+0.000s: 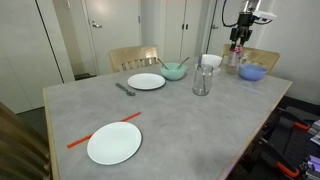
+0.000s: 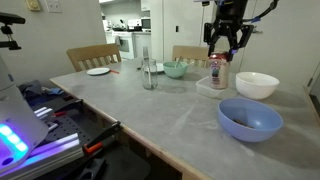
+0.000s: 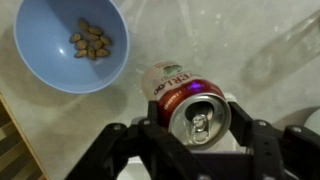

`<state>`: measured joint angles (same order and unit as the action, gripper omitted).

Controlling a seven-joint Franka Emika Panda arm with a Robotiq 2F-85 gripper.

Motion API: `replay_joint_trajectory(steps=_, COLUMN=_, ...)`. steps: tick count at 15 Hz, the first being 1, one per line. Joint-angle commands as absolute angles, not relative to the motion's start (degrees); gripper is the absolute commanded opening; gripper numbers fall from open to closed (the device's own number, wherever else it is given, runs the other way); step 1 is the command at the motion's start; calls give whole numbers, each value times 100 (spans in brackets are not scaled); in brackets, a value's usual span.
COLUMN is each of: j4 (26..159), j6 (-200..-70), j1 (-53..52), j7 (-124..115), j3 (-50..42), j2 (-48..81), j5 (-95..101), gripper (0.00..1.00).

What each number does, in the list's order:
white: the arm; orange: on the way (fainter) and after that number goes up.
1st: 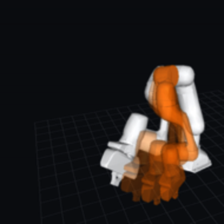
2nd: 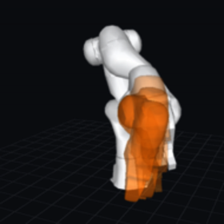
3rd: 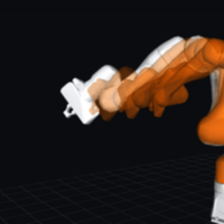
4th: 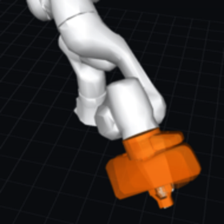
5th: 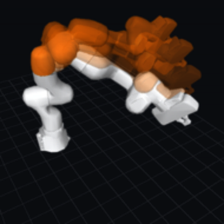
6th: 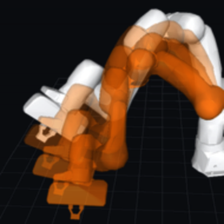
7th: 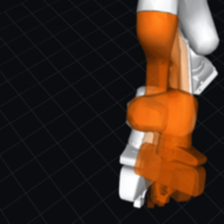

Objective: Move the can to the right

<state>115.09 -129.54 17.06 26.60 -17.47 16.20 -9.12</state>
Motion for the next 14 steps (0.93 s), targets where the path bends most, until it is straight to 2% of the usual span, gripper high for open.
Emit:
replay_joint_trajectory(steps=1, j4=11126, j6=-13243, j1=1976, j7=2160, j3=-1535, j2=2080, j5=-1105, gripper=44)
replay_joint_trajectory(steps=14, j4=10061, j6=-12767, j1=2933, j7=1758, j3=-939, j2=3060, j5=-2623, gripper=44)
